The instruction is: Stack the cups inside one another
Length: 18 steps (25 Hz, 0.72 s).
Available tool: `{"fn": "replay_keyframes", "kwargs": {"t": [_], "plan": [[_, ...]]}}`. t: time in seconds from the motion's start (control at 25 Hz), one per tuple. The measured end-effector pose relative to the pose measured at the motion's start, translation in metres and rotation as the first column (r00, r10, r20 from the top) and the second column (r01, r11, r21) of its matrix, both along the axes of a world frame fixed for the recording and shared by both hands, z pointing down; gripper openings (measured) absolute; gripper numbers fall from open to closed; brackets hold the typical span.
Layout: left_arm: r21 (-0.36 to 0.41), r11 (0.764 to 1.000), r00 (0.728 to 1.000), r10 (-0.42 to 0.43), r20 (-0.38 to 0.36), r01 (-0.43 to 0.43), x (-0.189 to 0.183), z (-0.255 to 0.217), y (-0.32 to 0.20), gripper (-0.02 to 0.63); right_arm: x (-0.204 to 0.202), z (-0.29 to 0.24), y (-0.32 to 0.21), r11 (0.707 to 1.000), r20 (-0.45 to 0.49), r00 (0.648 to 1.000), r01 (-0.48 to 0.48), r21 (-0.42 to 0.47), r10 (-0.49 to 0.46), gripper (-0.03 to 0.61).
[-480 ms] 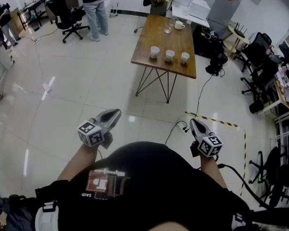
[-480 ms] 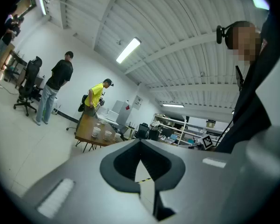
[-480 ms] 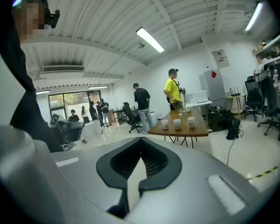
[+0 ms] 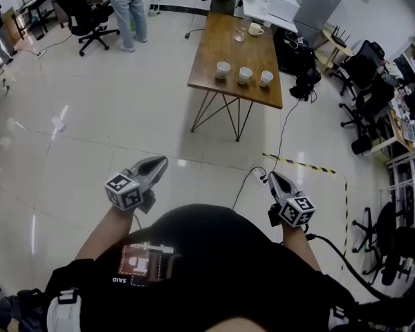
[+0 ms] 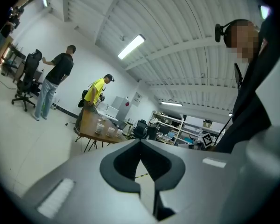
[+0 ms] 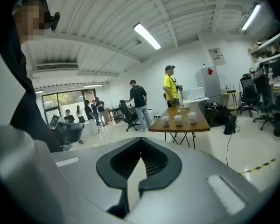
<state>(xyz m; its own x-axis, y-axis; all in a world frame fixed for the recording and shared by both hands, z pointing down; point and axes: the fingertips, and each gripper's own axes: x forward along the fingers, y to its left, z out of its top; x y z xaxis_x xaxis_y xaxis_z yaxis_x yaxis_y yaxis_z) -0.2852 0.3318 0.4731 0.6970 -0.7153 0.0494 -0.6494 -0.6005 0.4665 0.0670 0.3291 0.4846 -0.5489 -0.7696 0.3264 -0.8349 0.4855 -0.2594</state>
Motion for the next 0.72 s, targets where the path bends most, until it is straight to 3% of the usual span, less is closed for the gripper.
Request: {"fn": "replay_keyframes", "kwargs": {"t": [0.36, 0.72], "plan": [[-0.012, 0.999, 0.999, -0.032, 0.028, 0.032, 0.043, 0.002, -0.024, 0.000, 0.036, 0.023, -0.043, 0.999, 0.058, 0.998, 0.035, -0.018, -0.034, 0.015], [0.033, 0.982, 0.982, -0.185, 0.032, 0.184, 0.114, -0.024, -0.069, 0.000, 0.081, 0.024, -0.121, 0.969, 0.037, 0.968, 0.246, 0.002, -0.246, 0.014]]}}
